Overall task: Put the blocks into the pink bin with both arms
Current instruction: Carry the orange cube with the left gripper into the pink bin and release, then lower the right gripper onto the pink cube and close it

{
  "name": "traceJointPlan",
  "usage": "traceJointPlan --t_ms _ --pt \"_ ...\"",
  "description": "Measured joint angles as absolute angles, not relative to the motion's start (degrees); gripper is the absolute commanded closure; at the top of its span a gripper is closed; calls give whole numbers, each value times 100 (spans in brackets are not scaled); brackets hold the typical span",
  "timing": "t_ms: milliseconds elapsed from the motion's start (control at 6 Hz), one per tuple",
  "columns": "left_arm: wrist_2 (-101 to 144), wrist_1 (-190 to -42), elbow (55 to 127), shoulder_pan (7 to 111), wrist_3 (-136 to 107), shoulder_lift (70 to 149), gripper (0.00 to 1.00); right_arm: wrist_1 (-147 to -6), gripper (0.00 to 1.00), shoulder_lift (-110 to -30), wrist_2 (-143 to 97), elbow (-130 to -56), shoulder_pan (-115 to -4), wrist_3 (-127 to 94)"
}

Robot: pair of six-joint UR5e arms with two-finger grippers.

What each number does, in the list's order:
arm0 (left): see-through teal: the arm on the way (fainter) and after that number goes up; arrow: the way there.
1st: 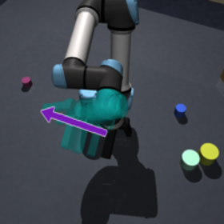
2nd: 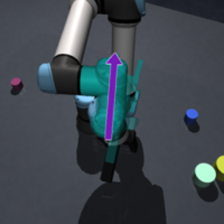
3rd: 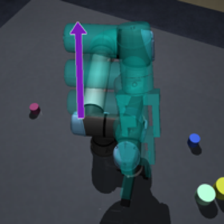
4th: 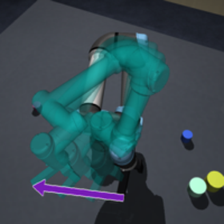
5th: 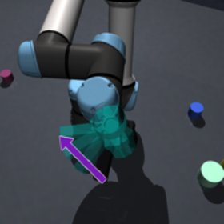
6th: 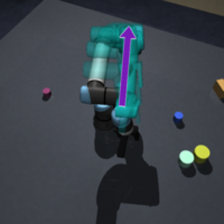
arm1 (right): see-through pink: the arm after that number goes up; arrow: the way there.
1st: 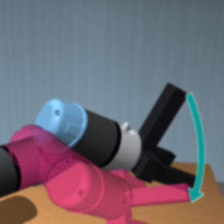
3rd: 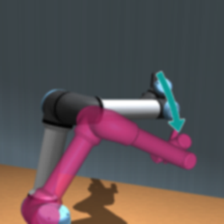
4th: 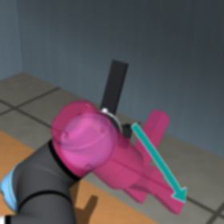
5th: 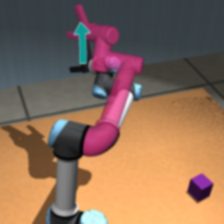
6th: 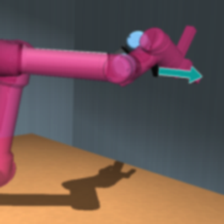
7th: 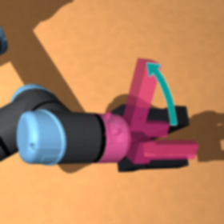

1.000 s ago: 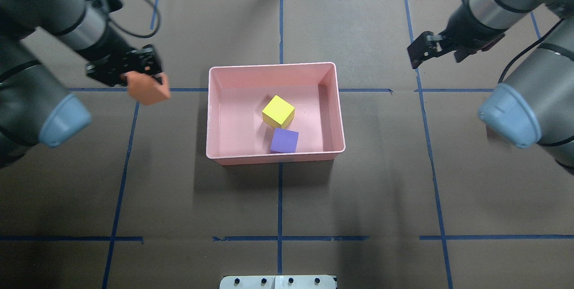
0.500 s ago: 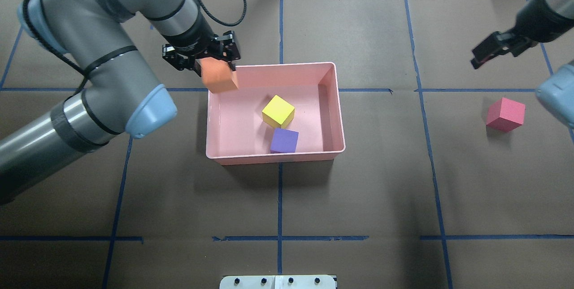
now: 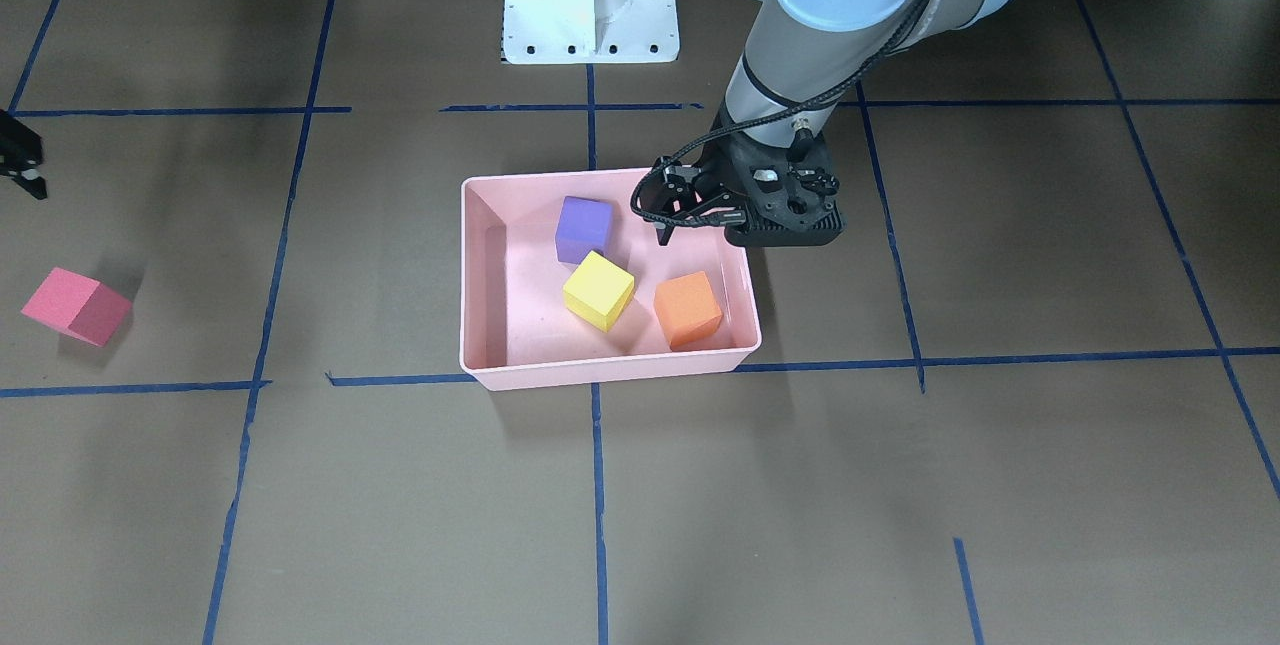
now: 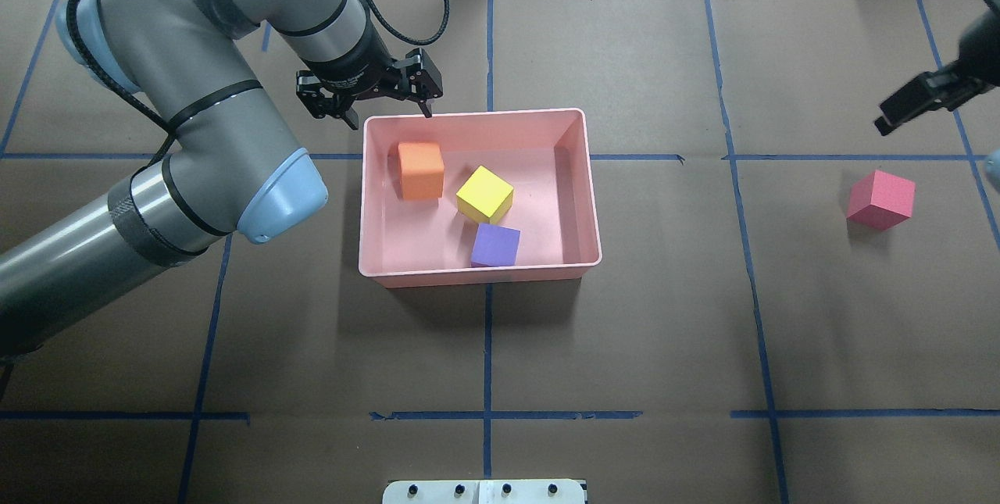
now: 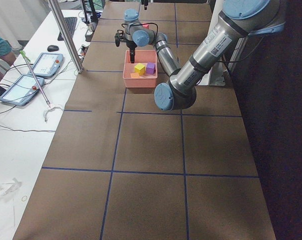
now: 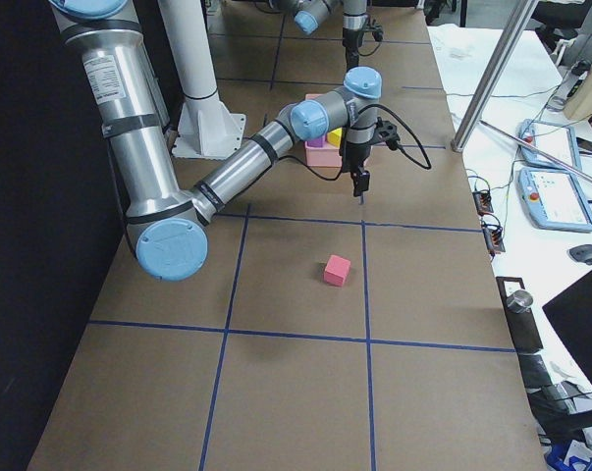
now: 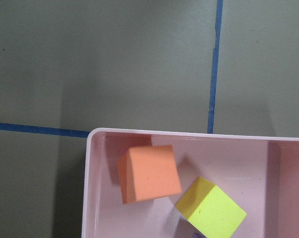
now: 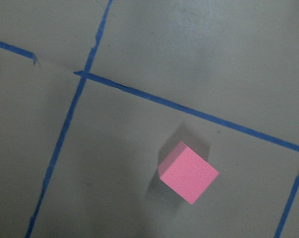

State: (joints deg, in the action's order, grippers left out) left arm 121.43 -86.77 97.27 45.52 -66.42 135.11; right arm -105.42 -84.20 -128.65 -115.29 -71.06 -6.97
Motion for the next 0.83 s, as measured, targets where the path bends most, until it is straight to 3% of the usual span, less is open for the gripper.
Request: traceJointPlan --t_ms 333,833 --pt "12153 -8675 9871 4552 -6636 13477 0 -10071 3 -8758 -12859 -11414 -7171 -2308" --pt "12146 -8675 9964 4553 -6633 13459 0 -7357 2 -8855 -12791 -10068 -6779 -5226"
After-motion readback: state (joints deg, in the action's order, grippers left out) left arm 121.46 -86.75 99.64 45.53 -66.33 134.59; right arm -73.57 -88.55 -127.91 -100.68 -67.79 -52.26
